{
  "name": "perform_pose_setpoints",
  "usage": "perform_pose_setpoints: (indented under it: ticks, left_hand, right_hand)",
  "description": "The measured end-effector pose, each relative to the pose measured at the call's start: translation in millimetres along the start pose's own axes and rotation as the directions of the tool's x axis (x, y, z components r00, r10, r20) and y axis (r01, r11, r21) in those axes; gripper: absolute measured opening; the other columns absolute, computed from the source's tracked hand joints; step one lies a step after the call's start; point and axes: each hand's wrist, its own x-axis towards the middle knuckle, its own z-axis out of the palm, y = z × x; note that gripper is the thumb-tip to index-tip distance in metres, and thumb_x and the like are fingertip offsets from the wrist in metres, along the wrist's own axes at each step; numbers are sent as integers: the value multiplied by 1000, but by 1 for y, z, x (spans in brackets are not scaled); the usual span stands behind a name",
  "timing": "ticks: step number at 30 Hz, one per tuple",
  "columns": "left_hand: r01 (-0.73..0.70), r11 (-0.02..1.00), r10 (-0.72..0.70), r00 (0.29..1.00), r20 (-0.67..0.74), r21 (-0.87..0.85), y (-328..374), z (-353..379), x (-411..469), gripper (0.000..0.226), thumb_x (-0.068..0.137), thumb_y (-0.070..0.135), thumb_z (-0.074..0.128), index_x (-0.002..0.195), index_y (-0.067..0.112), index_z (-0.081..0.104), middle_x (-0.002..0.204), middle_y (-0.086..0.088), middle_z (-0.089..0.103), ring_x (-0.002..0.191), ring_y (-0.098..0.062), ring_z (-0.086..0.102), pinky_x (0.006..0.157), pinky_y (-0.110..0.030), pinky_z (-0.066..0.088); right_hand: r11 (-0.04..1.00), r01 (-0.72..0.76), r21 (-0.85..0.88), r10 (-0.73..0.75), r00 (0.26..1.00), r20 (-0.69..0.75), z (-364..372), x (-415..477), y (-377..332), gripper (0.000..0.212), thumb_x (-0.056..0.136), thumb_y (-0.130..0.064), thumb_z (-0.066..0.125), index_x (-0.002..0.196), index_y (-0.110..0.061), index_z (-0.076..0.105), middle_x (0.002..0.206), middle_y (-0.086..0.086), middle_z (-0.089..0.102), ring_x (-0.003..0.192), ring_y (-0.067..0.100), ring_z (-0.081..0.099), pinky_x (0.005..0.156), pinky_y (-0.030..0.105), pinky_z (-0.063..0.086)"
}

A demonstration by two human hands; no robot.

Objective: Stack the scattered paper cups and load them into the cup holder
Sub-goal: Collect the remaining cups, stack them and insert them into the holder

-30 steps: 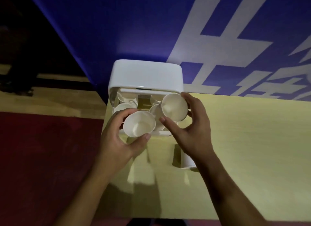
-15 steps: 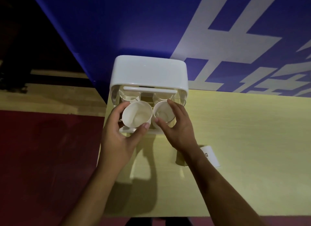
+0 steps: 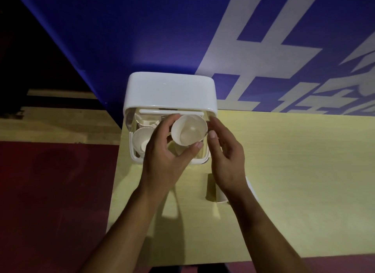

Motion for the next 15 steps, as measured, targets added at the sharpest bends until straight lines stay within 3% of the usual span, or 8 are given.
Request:
perform_pose_setpoints:
  ticks: [4,7,10,13,15]
  left_hand:
    - [-38,992,35,999,26,123,-16,13,4,73,80,35,87,144,24,52,140,9,61,132,-9,55,103,-37,53]
    - [-13,976,2,999,50,219,-31,20,5,76,81,35,86,147,22,51,141,7,62,130,-8,55,100,-28,52]
    - [16,964,-45,994,103,265,-46,25,8,82,85,36,83,155,25,43,148,7,58,134,-6,50,101,-20,46]
    - [25,965,-63,988,139,260,-60,25,11,83,87,38,80,157,28,38,150,8,56,138,-7,50,107,-30,50]
    - [38,977,-71,986,153,211,-65,26,13,79,87,39,80,155,31,41,143,9,61,132,-8,57,101,-37,55]
  right_hand:
    - [998,-21,-52,23,999,29,0,8,13,32,105,-28,58,136,-35,60,137,-19,63,131,-1,55,110,32,47]
    - [990,5,-144,3,998,56,3,11,33,33,105,-22,58,137,-25,64,133,-18,65,127,-3,56,104,22,46]
    - [978,3,-209,14,997,77,9,12,53,36,106,-19,55,141,-23,61,137,-14,63,128,-3,54,106,25,46]
    - [983,-27,-183,45,994,95,14,13,63,36,107,-21,52,142,-28,58,141,-15,61,131,-2,53,109,30,47]
    - [987,-57,-153,74,992,104,15,14,63,36,107,-22,51,142,-31,58,140,-17,61,130,-3,54,106,25,48]
